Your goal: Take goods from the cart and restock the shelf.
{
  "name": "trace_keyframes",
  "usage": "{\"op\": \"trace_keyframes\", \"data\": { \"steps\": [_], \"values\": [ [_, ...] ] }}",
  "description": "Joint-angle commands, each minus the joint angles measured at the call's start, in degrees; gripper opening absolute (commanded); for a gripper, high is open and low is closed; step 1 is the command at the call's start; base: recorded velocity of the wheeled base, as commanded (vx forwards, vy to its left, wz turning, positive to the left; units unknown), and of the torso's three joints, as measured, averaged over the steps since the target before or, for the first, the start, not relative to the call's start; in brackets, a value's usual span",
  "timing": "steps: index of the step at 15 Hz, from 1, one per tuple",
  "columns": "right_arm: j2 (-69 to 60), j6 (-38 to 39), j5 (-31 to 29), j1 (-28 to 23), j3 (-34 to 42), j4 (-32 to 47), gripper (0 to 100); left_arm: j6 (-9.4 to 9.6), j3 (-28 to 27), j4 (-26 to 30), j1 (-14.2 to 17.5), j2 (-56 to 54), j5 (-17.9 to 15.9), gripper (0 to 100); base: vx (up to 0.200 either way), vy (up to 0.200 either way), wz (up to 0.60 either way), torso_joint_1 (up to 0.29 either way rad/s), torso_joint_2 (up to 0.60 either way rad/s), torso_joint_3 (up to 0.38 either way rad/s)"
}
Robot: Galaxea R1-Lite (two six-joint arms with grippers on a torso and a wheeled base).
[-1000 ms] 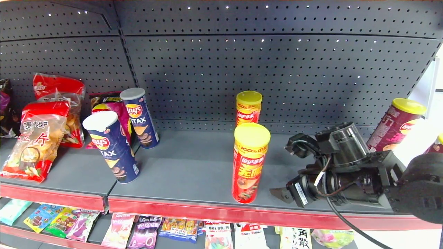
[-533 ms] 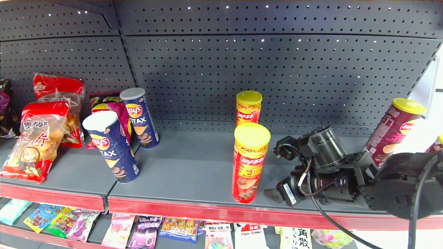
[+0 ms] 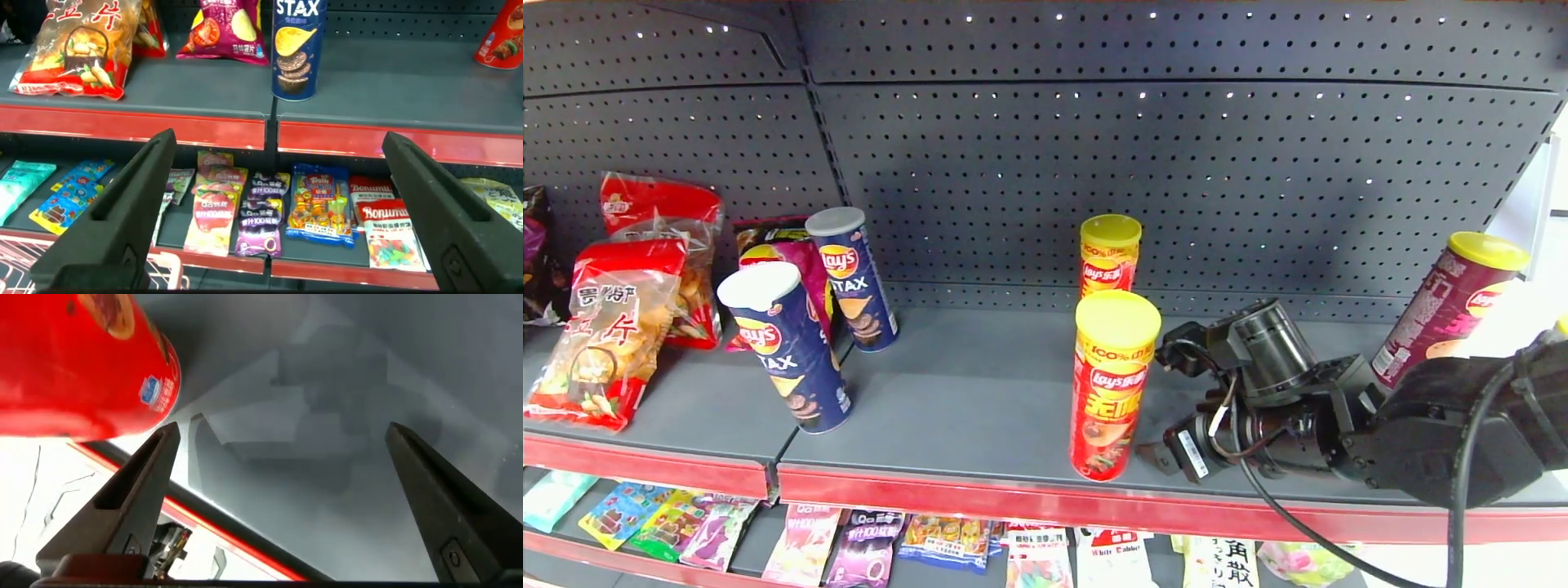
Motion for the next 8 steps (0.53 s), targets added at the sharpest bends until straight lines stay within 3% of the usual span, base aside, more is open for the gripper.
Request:
{"op": "trace_keyframes", "data": {
  "steps": [1, 8],
  "values": [
    [0.40, 0.03, 0.01, 0.45, -0.24, 0.01, 100, -0.01, 0.00, 0.00, 0.00, -0.02, 0.04, 100, 0.000, 0.000, 0.00, 0.000, 0.00, 0.000],
    [0.49, 0.12, 0.10, 1.33, -0.51, 0.01, 100, -0.01, 0.00, 0.00, 0.00, -0.02, 0.04, 100, 0.000, 0.000, 0.00, 0.000, 0.00, 0.000]
  ]
}}
